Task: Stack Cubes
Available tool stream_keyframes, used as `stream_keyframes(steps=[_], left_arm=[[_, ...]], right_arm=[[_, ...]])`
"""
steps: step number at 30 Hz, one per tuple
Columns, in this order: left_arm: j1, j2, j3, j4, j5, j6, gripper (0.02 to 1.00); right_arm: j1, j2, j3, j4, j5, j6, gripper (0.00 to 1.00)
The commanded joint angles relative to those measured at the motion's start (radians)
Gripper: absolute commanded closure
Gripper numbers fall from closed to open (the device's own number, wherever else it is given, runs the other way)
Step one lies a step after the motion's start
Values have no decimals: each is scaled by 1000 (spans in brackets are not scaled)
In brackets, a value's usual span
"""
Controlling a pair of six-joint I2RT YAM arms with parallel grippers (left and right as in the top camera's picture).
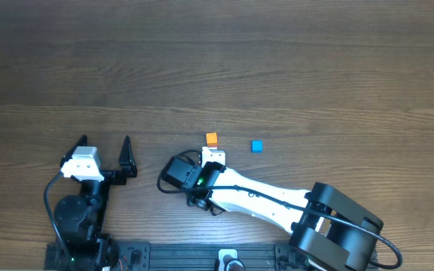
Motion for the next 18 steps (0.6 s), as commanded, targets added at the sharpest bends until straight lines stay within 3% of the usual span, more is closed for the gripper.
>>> stream_keyframes(steps=[1,18], left_arm=[[6,-8,-8,3,10,18,20],[6,-8,-8,3,10,18,18]], right_arm=[[12,11,18,3,24,-4,281],[16,18,18,15,29,-12,421]])
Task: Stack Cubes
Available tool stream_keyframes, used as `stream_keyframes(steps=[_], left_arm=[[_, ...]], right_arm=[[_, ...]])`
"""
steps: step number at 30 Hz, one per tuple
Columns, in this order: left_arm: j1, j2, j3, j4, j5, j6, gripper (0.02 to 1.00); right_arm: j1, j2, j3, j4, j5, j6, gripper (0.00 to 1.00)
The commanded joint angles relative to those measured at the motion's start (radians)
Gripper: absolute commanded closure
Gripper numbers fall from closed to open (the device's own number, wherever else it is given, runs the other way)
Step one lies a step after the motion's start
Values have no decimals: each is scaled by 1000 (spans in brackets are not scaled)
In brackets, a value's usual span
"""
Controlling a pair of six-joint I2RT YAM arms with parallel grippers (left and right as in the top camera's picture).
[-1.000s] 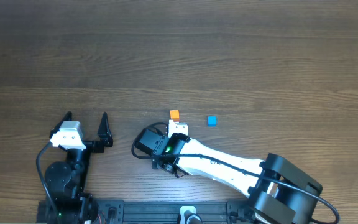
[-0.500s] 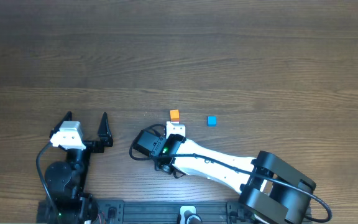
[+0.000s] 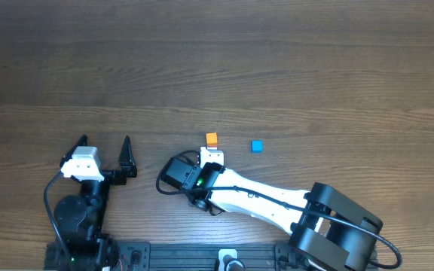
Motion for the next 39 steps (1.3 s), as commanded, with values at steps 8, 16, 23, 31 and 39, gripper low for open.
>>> stream_keyframes(steps=[8,16,23,31,39], left_arm=[[6,-8,-8,3,10,18,18],[6,-8,-8,3,10,18,18],[6,-8,-8,3,10,18,20],[6,-8,-8,3,10,18,18],[6,-8,-8,3,10,18,18]], right_arm=[[11,34,18,11,28,-5,472],[11,34,18,16,27,-5,540],[11,34,18,16,27,-5,689],[11,34,18,19,32,-4,809],[8,21,122,-100,87,-6,989]])
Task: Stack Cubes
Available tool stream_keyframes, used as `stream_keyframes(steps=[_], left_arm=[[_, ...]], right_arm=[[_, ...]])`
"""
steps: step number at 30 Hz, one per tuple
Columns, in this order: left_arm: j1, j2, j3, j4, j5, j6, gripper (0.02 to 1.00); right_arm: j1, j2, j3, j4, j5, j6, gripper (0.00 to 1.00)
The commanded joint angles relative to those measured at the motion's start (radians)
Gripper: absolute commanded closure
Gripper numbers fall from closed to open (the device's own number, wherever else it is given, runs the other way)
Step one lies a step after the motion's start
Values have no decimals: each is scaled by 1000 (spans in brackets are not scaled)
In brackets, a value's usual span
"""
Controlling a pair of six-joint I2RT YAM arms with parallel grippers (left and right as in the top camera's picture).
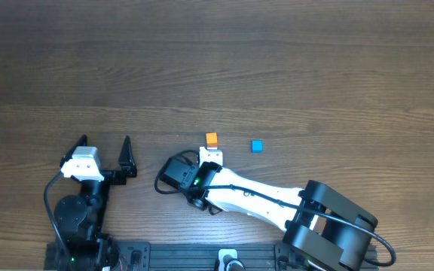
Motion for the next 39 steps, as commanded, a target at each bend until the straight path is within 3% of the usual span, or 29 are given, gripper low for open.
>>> stream_keyframes(steps=[1,8,15,24,39], left_arm=[[6,-8,-8,4,10,18,18],[6,-8,-8,4,10,18,20],[6,-8,-8,3,10,18,23],[6,-8,-8,3,10,18,18],[6,-8,-8,4,10,18,18]], right_arm=[[7,-9,115,-80,74,-7,989],[-18,-37,299,-217,123,-100,991],[-151,-37,434,-284,131,-227,993],[-283,-21,455,-269,74,-342,989],[-296,44,455,-241,-20,-367,989]])
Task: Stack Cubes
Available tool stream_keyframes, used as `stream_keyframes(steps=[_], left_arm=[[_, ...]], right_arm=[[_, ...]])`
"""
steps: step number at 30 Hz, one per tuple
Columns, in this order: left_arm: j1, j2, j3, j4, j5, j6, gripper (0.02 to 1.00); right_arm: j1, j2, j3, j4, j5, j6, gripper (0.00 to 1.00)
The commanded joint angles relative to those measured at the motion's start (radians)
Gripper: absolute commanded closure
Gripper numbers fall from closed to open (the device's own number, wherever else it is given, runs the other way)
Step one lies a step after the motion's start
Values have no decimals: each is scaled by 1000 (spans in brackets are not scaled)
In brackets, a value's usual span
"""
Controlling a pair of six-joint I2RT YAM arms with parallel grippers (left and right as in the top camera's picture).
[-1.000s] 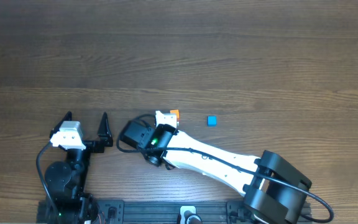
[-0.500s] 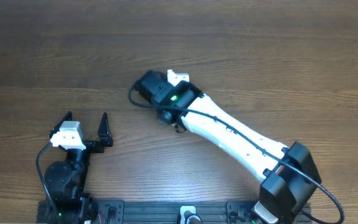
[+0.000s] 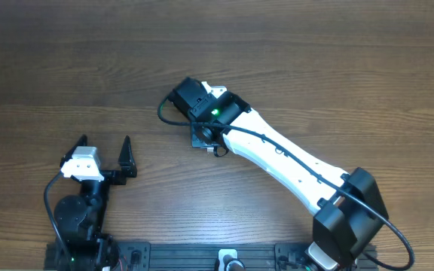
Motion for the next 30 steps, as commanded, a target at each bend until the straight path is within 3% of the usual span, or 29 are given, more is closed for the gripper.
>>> stream_keyframes(steps=[1,30], left_arm=[[6,-8,-8,3,10,18,18],[6,-8,-8,3,10,18,18]], right_arm=[[-5,41,20,7,-36,-9,991],[-17,71,17,23,-29,-6,991]])
